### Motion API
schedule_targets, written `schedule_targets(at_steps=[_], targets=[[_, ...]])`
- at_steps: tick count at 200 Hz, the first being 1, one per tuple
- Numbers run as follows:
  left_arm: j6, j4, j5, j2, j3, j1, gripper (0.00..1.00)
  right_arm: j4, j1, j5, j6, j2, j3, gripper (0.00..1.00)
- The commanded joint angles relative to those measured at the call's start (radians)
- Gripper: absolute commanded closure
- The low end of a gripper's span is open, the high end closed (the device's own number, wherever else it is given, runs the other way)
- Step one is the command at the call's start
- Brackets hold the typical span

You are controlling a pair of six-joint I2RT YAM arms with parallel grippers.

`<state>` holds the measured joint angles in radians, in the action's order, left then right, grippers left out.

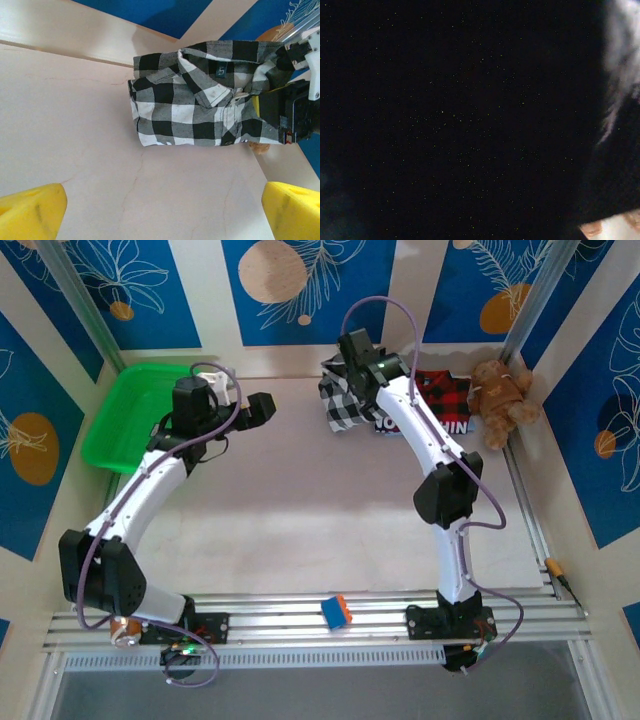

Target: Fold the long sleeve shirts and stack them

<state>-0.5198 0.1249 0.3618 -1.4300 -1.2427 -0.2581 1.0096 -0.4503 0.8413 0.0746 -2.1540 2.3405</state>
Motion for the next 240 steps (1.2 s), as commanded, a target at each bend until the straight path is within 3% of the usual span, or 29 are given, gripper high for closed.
schedule_targets(at_steps=[1, 46, 122, 240], targets=[[0.033, 0.026, -0.028, 0.032, -0.003, 0.009, 0.0, -0.045, 0.033, 0.022, 0.047, 0.054, 0.072, 1.0], [0.038, 0.034, -0.041, 0.035, 0.018, 0.02, 0.0, 0.018, 0.094, -0.039, 0.042, 0.066, 0.151, 1.0], [0.047, 0.054, -0.058, 0.034, 0.025, 0.045, 0.0, 0.079, 0.188, -0.146, -0.017, 0.11, 0.118, 1.0], [0.07, 0.113, -0.081, 0.052, 0.017, 0.063, 0.0, 0.038, 0.3, -0.179, -0.017, 0.051, 0.034, 1.0]])
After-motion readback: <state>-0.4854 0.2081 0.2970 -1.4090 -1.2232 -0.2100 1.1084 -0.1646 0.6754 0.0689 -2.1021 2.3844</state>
